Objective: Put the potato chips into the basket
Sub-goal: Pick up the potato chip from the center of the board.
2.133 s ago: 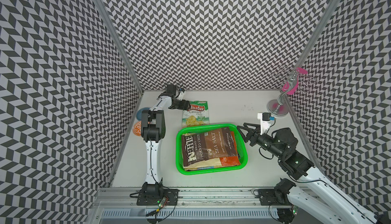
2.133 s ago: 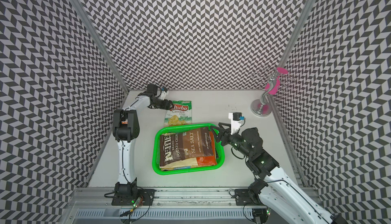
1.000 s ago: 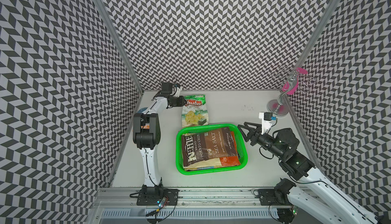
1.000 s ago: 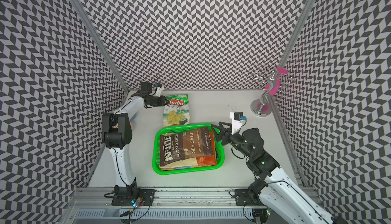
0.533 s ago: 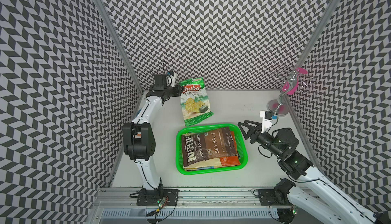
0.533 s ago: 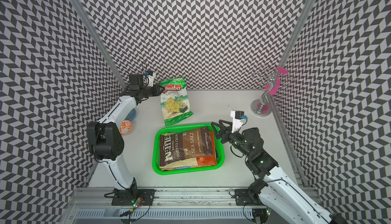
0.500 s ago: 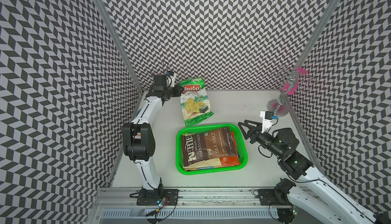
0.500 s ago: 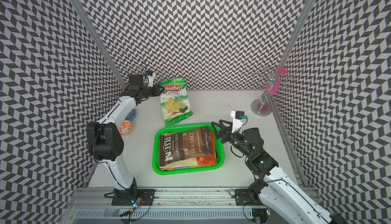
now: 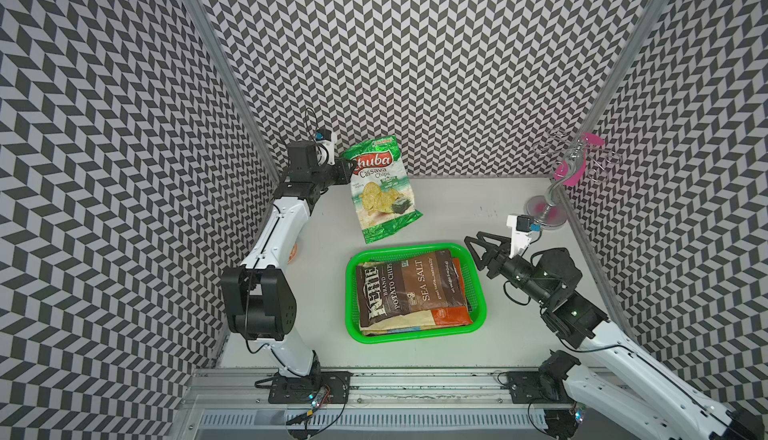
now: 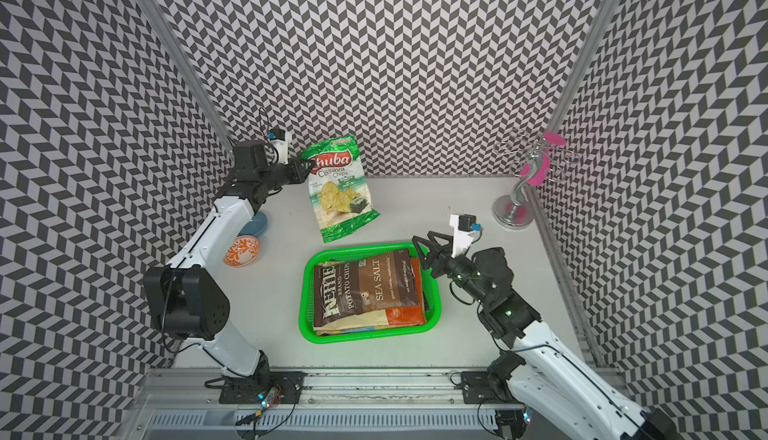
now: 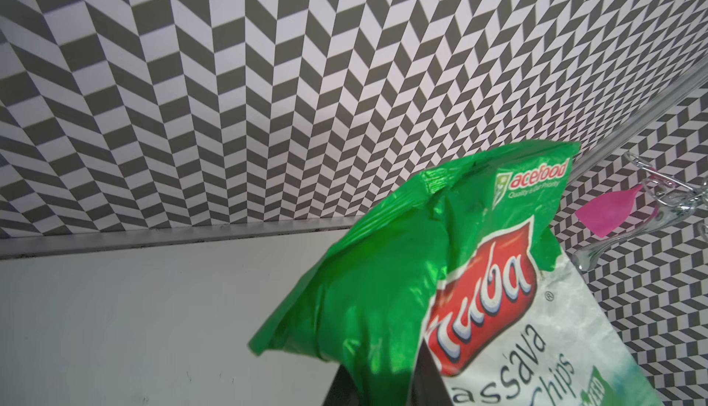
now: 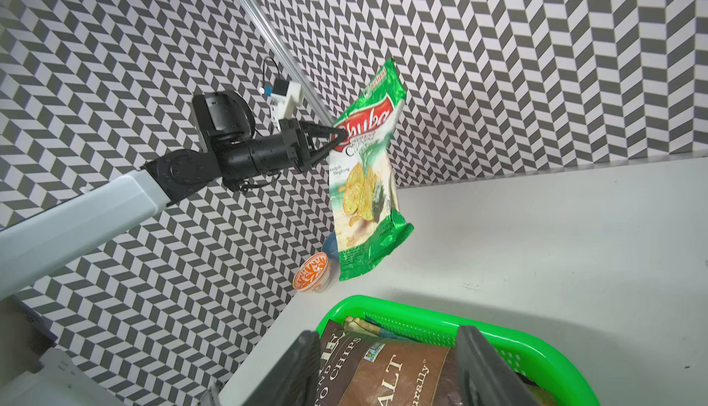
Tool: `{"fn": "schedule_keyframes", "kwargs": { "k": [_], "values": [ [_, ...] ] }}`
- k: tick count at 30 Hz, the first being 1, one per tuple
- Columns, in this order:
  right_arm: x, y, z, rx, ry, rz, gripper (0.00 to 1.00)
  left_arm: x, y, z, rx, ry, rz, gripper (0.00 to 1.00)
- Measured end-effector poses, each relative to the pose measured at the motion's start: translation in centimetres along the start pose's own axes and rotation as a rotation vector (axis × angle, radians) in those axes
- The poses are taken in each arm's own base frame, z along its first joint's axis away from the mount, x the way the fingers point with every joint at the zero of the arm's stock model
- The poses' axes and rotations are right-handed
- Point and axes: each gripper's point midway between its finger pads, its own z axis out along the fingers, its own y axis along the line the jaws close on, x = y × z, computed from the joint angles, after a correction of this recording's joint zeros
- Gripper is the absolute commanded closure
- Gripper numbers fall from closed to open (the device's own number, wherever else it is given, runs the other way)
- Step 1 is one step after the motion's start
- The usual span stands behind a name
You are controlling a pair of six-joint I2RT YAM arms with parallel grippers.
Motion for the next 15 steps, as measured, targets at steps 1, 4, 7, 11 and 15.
{"fn": "schedule_keyframes", "kwargs": {
  "k": [1,4,7,11,15],
  "values": [
    [0.2,0.1,0.4,-0.008,0.011,0.004,0.40,-0.3,-0.3,-0.4,0.004,-0.011,0.000,1.00],
    [0.8,0.8,1.7,-0.064,0.052,0.023,0.40,-1.2,-1.2,-1.5,0.020,-0.039,-0.005,1.00],
    [1.2,1.9,3.2,-0.140,0.092,0.063,0.40,-1.5,-2.1,-2.5,0.040,-0.057,-0.017,1.00],
    [1.0,3.4,5.4,-0.236,0.125,0.116,0.40,-1.3,-3.1,-3.3,0.083,-0.058,-0.030,1.00],
    [0.9,4.3,7.1,-0.304,0.139,0.147,0.40,-1.0,-4.1,-3.6,0.139,-0.049,-0.043,1.00]
  ]
}}
